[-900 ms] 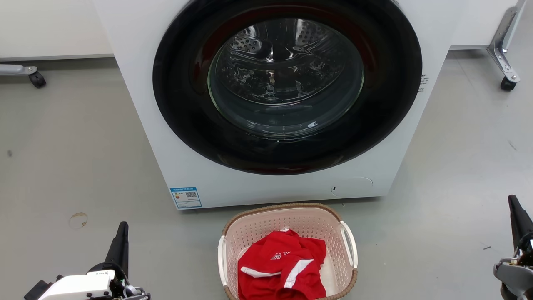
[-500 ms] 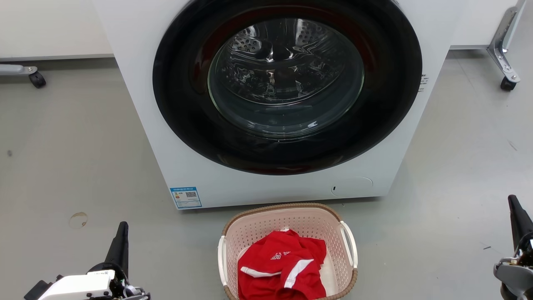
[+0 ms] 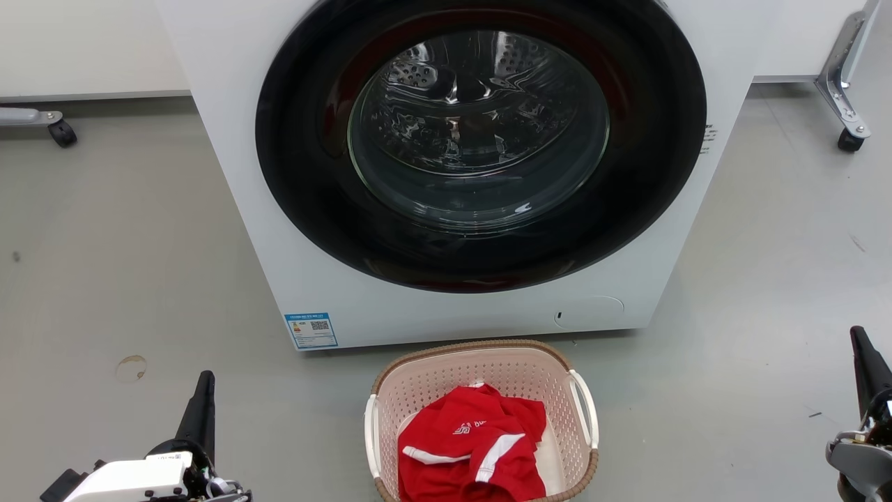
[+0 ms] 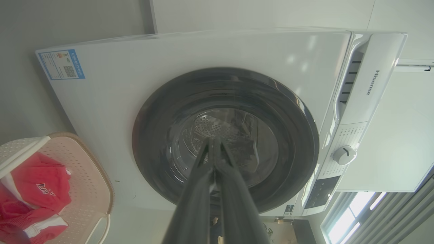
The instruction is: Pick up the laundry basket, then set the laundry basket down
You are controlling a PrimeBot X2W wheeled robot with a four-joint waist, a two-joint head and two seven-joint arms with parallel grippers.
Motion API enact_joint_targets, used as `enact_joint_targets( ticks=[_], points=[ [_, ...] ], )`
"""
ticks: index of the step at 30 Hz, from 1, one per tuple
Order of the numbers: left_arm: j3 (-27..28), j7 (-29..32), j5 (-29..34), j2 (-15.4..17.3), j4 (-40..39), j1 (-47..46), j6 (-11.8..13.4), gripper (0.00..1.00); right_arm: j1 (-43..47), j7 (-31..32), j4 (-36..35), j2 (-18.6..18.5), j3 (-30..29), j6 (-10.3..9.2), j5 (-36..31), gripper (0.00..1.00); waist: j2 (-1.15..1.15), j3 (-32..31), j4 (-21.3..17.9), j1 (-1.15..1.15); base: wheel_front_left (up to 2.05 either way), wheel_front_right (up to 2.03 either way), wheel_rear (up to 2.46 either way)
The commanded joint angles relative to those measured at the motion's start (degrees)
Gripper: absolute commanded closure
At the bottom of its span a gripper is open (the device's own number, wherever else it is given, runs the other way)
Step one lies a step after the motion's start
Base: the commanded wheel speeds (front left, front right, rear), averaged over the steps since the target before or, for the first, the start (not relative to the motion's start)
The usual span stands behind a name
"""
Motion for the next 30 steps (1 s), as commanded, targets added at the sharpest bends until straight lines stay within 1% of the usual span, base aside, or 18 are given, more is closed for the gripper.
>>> enact_joint_targets(
  ticks=[1, 30],
  points=[
    [1.72, 0.35, 0.19, 0.68, -1.31, -2.96, -0.62, 1.0, -2.78, 0.43, -1.52, -1.41, 1.03, 0.28, -0.04, 1.0, 0.0, 0.0, 0.0, 0.0, 0.0, 0.0, 0.0],
    [1.72, 0.35, 0.19, 0.68, -1.31, -2.96, -0.62, 1.0, -2.78, 0.43, -1.52, -1.41, 1.03, 0.28, -0.03, 1.0, 0.0, 0.0, 0.0, 0.0, 0.0, 0.0, 0.0]
  ],
)
